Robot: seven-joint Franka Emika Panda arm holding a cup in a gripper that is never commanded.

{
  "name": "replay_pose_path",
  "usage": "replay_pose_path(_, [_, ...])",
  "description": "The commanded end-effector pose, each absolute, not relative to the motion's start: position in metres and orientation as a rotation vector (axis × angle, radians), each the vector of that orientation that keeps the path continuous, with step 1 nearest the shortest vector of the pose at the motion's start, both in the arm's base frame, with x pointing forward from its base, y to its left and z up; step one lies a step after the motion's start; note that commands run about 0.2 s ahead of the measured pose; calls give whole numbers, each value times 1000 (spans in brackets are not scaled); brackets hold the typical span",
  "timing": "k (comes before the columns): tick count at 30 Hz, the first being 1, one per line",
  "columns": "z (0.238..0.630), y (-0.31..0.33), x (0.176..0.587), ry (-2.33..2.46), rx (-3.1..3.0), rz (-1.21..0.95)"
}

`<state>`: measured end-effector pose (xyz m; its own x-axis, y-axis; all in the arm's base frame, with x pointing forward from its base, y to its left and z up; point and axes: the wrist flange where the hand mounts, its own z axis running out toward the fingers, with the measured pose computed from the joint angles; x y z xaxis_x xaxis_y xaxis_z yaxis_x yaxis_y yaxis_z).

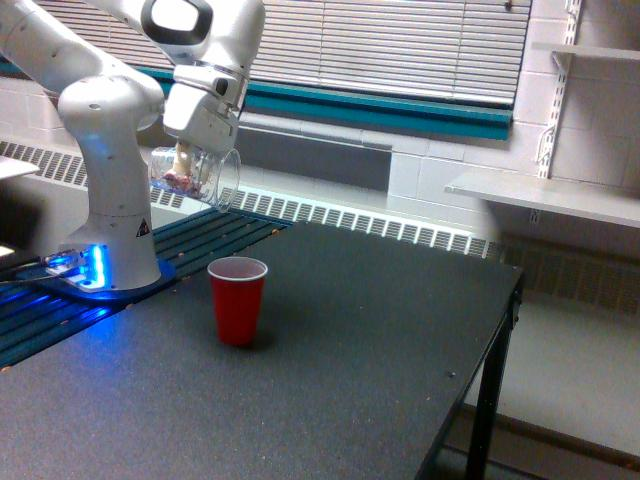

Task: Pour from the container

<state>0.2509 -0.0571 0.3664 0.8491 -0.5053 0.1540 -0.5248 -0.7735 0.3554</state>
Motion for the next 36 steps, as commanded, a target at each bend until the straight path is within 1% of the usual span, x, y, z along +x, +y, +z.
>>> replay_pose_path(1, [351,-48,243,-736,2614,18])
replay_pose_path(36, [342,-38,236,-644,2574,-70])
